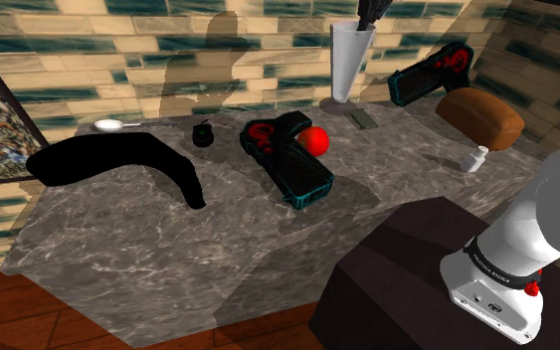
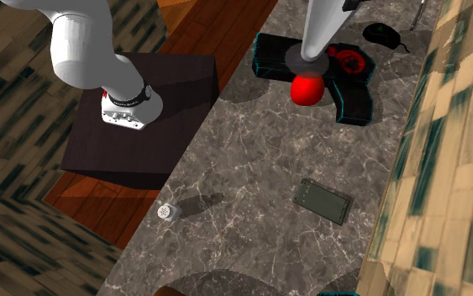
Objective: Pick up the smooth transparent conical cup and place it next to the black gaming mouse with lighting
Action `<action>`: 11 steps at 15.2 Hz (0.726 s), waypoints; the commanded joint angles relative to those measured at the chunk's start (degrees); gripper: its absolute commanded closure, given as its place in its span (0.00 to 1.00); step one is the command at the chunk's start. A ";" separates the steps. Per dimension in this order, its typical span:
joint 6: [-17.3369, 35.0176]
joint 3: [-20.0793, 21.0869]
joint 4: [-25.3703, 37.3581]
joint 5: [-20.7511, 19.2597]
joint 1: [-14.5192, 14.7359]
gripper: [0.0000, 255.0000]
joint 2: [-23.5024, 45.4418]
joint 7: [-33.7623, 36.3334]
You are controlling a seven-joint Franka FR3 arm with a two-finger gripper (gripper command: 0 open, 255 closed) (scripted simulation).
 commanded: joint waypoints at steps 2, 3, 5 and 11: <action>2.80 2.08 -0.77 0.43 1.61 1.00 1.54 3.32; 3.46 2.68 -0.49 0.61 2.11 1.00 2.34 4.31; 4.69 3.84 0.28 0.97 3.11 1.00 4.11 6.25; 7.71 6.93 4.42 1.84 6.07 1.00 10.57 11.82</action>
